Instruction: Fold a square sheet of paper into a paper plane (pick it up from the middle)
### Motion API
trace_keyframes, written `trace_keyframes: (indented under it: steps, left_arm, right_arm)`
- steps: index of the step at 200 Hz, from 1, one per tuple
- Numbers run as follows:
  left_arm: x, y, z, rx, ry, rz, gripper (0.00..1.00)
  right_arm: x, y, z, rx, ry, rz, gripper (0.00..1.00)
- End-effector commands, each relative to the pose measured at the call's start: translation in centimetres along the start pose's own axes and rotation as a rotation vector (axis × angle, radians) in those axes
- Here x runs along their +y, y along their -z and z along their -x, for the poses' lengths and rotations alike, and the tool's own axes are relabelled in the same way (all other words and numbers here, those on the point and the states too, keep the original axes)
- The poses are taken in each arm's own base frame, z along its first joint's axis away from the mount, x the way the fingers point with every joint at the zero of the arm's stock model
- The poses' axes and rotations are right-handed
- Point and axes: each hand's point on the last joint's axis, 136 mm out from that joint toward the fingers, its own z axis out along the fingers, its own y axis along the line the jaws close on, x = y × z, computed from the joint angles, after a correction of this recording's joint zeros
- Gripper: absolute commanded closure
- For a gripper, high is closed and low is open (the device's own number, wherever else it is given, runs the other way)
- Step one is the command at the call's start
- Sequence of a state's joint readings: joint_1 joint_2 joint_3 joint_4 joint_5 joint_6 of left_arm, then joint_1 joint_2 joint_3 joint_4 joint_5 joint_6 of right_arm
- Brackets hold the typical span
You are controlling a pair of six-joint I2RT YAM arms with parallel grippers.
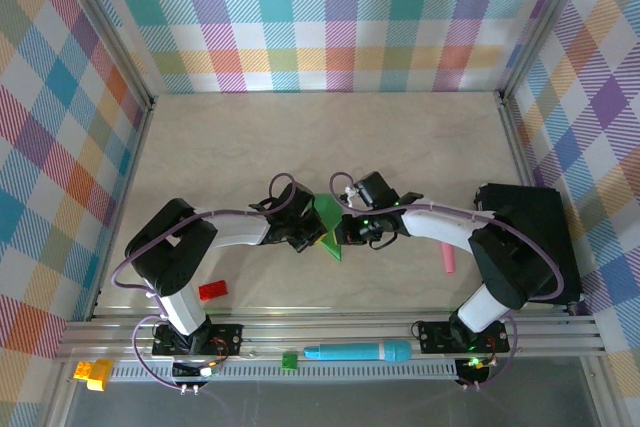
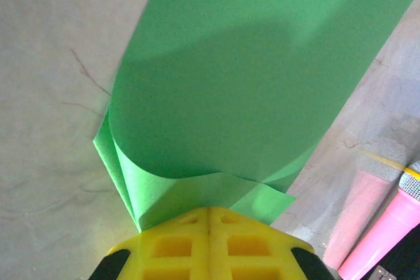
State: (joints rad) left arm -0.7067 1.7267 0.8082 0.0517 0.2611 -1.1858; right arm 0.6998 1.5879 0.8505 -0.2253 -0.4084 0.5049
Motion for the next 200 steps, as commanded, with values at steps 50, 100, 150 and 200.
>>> trace_keyframes:
  steps: [50,100,150,200]
  left_arm:
    - [2.2,-0.8,-0.4,0.013,0.020,0.073,0.98]
    - [2.1,-0.8,-0.4,0.014,0.019,0.066,0.98]
    - [1.9,-0.9,-0.5,0.022,0.017,0.060,0.98]
    - [2.1,-0.9,-0.5,0.021,0.018,0.066,0.98]
  right_arm:
    - [0.5,-2.5,-0.9,0.080,-0.022,0.048,1.00]
    - [-0.1,-3.0,-0.6,0.082,-0.030,0.018,1.00]
    - [-0.6,-3.6,-0.1,0.082,-0.044,-0.012,1.00]
    - [-1.5,-3.9,-0.6,0.093,-0.054,-0.034,1.00]
